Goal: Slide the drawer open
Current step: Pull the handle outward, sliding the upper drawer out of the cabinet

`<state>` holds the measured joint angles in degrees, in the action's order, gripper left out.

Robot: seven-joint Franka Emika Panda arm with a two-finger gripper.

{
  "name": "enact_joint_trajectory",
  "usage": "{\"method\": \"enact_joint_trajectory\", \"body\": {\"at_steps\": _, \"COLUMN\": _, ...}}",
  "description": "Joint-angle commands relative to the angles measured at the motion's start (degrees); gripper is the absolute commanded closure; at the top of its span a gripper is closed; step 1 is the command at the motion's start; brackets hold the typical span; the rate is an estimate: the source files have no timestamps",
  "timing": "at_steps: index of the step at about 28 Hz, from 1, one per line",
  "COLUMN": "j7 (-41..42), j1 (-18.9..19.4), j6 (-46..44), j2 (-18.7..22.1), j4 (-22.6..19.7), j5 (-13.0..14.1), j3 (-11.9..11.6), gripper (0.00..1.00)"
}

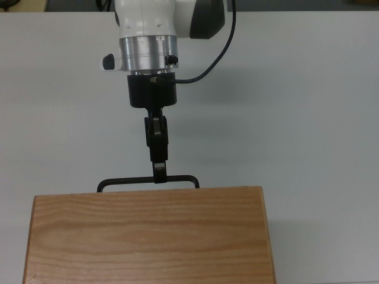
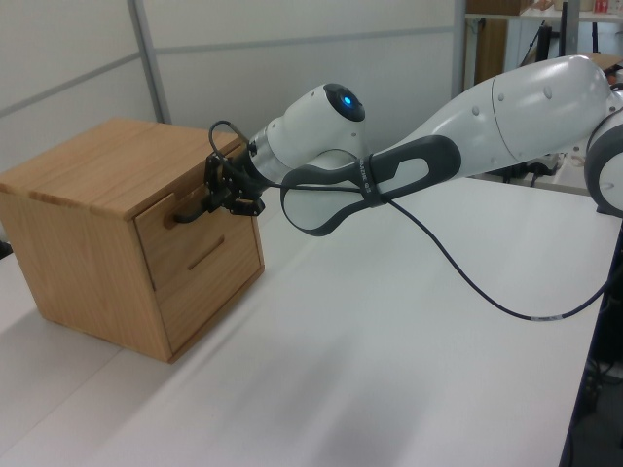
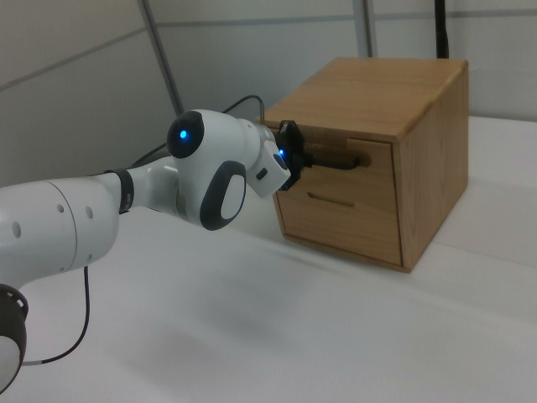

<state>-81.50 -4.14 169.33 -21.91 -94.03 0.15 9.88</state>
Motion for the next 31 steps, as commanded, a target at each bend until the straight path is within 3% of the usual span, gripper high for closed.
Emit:
{"method": "enact_joint_trajectory", "body": {"at_steps": 1, "j7": 1.0, "j1": -0.6, "j6": -4.8, "j2": 1.3, "j4": 0.1, "j5": -1.1, "j3": 0.0, "gripper": 1.0}}
{"method": "enact_joint_trajectory", "body": {"at_steps": 7, "j7": 1.0, "j1": -0.3, "j6": -11.1, "j2": 2.7, "j4": -0.3, "j5": -1.8, "j3": 0.0, "gripper": 1.0}}
{"method": "enact_joint_trajectory", "body": {"at_steps": 20, "j7": -0.8, "j1": -0.4, "j6": -39.1, "j2": 7.6, "j4": -0.3, "j5": -1.1, "j3": 0.0, "gripper": 1.0}}
{"method": "enact_joint_trajectory", "body": {"at_steps": 31, "j7": -0.1, "j1": -1.3, "j6": -55.3, "j2": 12.8, "j4": 0.0, "j5": -1.0, "j3": 0.0, "gripper": 1.0}}
